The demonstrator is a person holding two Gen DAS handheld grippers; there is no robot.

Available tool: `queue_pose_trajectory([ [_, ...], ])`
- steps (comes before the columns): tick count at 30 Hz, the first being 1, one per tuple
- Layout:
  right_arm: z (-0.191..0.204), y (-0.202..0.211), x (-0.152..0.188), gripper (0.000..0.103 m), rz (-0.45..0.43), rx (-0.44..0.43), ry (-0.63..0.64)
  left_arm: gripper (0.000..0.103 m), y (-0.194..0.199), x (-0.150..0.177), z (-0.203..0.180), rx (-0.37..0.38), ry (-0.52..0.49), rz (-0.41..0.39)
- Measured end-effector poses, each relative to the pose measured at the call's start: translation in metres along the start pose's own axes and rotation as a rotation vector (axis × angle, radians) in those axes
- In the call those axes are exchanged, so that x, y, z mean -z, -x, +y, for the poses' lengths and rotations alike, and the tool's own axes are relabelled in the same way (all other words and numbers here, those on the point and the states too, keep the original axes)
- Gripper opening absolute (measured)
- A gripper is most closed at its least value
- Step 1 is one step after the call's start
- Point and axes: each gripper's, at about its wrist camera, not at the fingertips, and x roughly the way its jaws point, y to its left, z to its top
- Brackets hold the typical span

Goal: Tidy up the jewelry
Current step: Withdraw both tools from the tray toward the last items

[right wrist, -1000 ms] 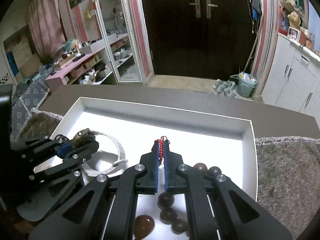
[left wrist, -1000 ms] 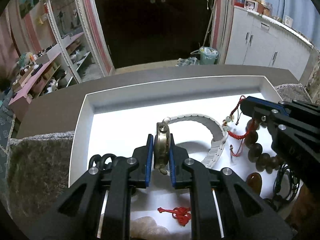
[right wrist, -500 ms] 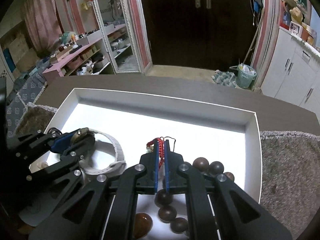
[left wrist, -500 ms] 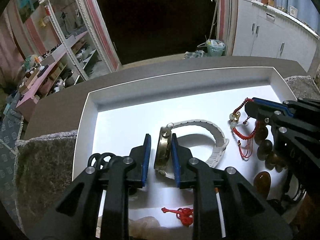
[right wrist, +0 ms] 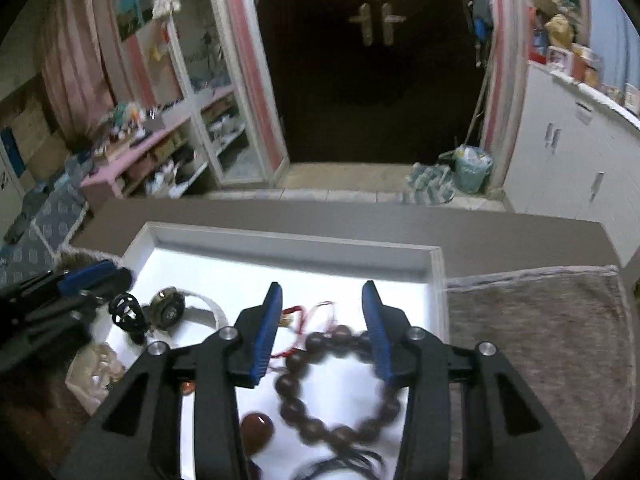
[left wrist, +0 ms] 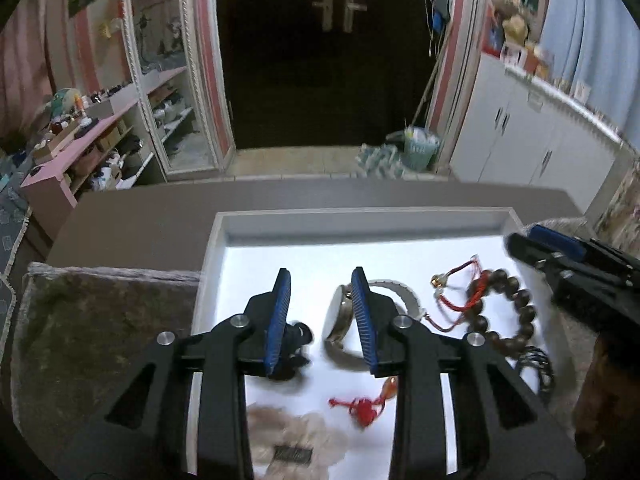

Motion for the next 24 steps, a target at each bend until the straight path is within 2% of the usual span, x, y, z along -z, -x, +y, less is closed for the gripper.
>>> queue_pose_trajectory([
  [4, -0.031, 0.067, 0.009, 0.041, -0.079, 0.052, 0.023, 0.032, 0.048, 0.013, 0.005, -0.013, -0.027, -0.05],
  [7, -0.058, 0.122, 0.039, 0.041, -0.131, 0.107, 0.017, 0.036, 0.082, 0.035, -0.006, -0.006, -0.038, -0.071],
  [10, -0.082, 0.166, 0.079, 0.041, -0.161, 0.142, 0.006, 0.038, 0.108, 0.072, -0.015, 0.014, -0.049, -0.064],
  [13, -0.101, 0.191, 0.121, 0.042, -0.147, 0.163, -0.002, 0.039, 0.122, 0.118, -0.028, 0.053, -0.045, -0.028],
  [16, -0.116, 0.201, 0.168, 0.042, -0.092, 0.155, -0.026, 0.04, 0.125, 0.16, -0.044, 0.094, -0.033, 0.011],
  [19, -0.13, 0.193, 0.2, 0.042, -0.031, 0.136, -0.043, 0.04, 0.119, 0.189, -0.055, 0.118, -0.003, 0.047],
  [21, -0.135, 0.185, 0.211, 0.042, -0.002, 0.118, -0.048, 0.04, 0.112, 0.204, -0.063, 0.127, -0.01, 0.079],
  [24, -0.134, 0.174, 0.216, 0.042, 0.02, 0.09, -0.02, 0.04, 0.109, 0.213, -0.07, 0.125, -0.02, 0.087],
])
